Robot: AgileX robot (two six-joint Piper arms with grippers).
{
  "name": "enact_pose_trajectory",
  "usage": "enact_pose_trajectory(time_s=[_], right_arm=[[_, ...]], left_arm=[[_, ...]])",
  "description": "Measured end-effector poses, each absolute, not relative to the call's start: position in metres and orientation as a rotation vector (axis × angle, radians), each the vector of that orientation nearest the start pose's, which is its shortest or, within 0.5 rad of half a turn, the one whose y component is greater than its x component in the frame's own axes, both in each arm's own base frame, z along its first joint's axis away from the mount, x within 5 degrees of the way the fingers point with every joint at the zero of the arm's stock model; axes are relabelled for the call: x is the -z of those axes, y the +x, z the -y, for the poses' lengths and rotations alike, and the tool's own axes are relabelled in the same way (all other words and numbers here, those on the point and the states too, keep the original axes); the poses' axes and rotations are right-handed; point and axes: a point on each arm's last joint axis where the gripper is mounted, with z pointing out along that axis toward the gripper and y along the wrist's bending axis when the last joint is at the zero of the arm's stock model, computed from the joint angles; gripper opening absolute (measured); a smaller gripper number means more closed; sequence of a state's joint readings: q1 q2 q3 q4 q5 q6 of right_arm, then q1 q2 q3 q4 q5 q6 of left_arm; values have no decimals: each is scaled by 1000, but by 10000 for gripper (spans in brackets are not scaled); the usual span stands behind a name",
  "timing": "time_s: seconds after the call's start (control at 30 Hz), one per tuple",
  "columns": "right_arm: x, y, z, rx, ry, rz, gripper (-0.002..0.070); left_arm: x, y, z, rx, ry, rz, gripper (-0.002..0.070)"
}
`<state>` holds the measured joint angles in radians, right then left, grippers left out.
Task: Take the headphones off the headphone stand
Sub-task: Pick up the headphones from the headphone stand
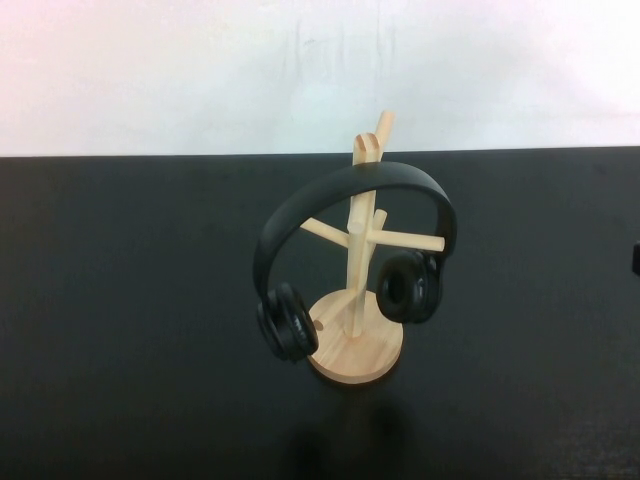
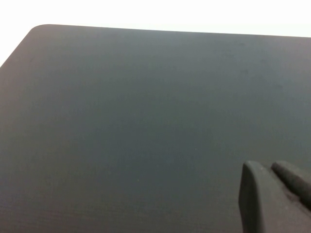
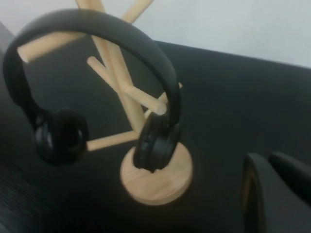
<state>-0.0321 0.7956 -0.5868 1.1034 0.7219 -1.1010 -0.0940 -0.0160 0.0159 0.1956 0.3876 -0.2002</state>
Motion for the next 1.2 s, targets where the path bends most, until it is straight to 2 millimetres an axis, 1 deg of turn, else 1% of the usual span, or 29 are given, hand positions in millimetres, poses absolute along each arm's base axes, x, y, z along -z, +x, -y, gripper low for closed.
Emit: enact_pose_trajectory(time_s=[0.13, 0.23, 0.33, 0.43, 0.53, 0.63, 0.8, 0.87, 0.93, 1.03, 1.1, 1.17, 1.2], right_arm=[[-316, 153, -49, -477, -550, -1917, -5], [-325, 160, -56, -407, -668, -1899, -5], [-325, 167, -69, -355, -801, -1911, -5], [-323, 174, -82, -303, -824, -1914, 1], [-325, 178, -97, -258, -828, -1837, -5], [-328, 176, -116, -248, -884, -1735, -5], [-323, 173, -147, -295, -969, -1661, 6], [-319, 177, -155, -294, -961, -1650, 43], [-315, 185, -160, -293, -919, -1657, 104], [-310, 197, -164, -305, -796, -1674, 248], [-307, 203, -165, -307, -733, -1687, 362], [-306, 206, -166, -300, -716, -1692, 441], [-305, 207, -166, -294, -715, -1692, 468]], left_arm=[[-175, 52, -2, 10, 19, -1863, 2], [-175, 52, -2, 10, 19, -1863, 2], [-175, 52, -2, 10, 19, -1863, 2], [-175, 52, -2, 10, 19, -1863, 2], [-175, 52, -2, 10, 19, -1863, 2], [-175, 52, -2, 10, 19, -1863, 2], [-175, 52, -2, 10, 19, -1863, 2], [-175, 52, -2, 10, 19, -1863, 2], [-175, 52, -2, 10, 19, -1863, 2], [-175, 52, -2, 10, 19, -1863, 2], [-175, 52, -2, 10, 19, -1863, 2], [-175, 52, -2, 10, 19, -1863, 2], [-175, 52, -2, 10, 19, -1863, 2]])
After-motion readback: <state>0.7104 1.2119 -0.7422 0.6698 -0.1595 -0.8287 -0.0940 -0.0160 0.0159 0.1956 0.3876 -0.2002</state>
